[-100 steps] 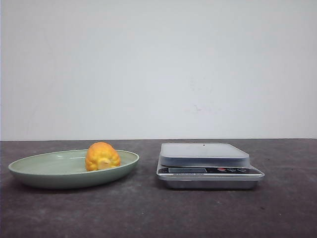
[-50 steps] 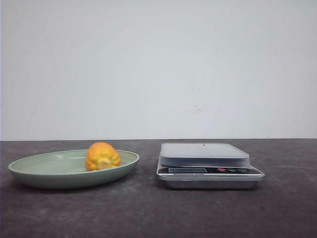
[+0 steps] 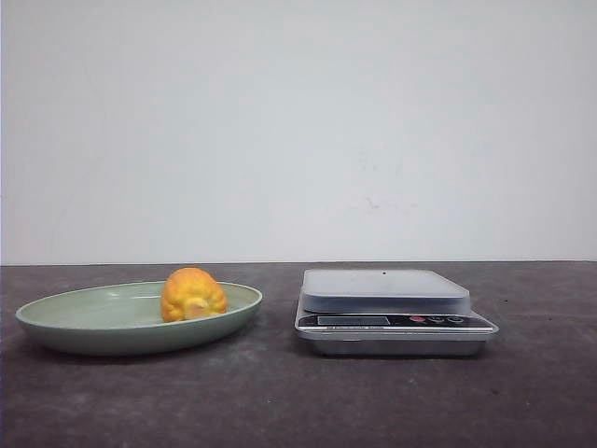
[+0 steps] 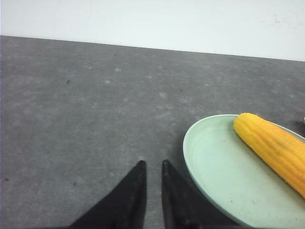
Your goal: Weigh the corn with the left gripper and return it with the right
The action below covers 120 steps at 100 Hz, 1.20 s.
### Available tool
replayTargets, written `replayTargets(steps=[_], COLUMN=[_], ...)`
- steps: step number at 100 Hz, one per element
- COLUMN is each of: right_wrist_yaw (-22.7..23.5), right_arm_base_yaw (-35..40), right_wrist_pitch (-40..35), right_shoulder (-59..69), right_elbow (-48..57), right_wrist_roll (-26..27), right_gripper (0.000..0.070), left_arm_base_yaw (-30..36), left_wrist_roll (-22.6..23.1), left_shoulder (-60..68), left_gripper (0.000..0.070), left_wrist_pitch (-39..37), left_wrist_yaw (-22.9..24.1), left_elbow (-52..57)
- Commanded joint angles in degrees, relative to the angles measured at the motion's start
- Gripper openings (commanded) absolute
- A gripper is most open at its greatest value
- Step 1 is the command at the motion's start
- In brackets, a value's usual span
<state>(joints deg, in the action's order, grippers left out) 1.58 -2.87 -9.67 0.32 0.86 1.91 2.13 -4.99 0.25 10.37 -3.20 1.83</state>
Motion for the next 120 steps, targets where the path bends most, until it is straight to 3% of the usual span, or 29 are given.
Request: replayTargets(steps=[1, 35, 54, 61, 70, 104, 108, 112, 117, 120], right_wrist_yaw=[0.2, 1.4, 1.3, 1.3, 1.4, 5.8, 6.8, 7.5, 7.5, 7.4], right_arm_base_yaw=[0.1, 0.1, 0.1, 0.1, 0.1, 0.2, 0.5, 0.8, 1.3, 1.6], right_wrist_pitch=[0.1, 0.2, 1.0, 0.7, -0.5, -12.9, -13.9, -14.8, -15.4, -15.5], right_shoulder=[-0.1, -0.1, 0.0, 0.7, 2.9, 21.2, 22.9, 24.3, 25.5, 26.0], right_elbow=[-0.3, -0.3, 2.5, 5.6, 11.0, 37.0, 39.4, 41.4, 43.3, 44.1], right_wrist_roll=[1.0, 2.6, 6.8, 8.3, 10.9, 11.3, 11.0, 11.0, 10.9, 10.9], right_gripper=[0.0004, 0.0004, 0.0003, 0.0003, 0.0003, 0.0004, 0.0007, 0.0049, 0.0213, 0.0334], left_arm_base_yaw=[0.0, 0.0, 0.0, 0.0, 0.0, 0.0, 0.0, 0.1, 0.2, 0.2], left_wrist_roll=[0.9, -0.6, -8.1, -13.0, -15.7, -14.4, -13.9, -13.9, -13.6, -13.3], left_shoulder=[-0.1, -0.1, -0.1, 0.0, 0.8, 17.8, 19.8, 21.6, 23.5, 24.3], left_gripper=[0.0012, 0.0011, 0.0011, 0.0011, 0.0011, 0.0015, 0.0074, 0.0219, 0.0450, 0.0518], left_wrist_pitch=[0.3, 0.2, -1.5, -1.9, -2.3, 3.7, 4.6, 5.7, 7.3, 8.2], left_wrist_yaw=[-0.4, -0.4, -0.2, -0.3, -0.3, -0.6, -1.4, -1.9, -2.3, -2.7], left_elbow=[-1.0, -1.0, 0.0, 2.7, 7.5, 31.3, 33.8, 36.1, 38.6, 39.7])
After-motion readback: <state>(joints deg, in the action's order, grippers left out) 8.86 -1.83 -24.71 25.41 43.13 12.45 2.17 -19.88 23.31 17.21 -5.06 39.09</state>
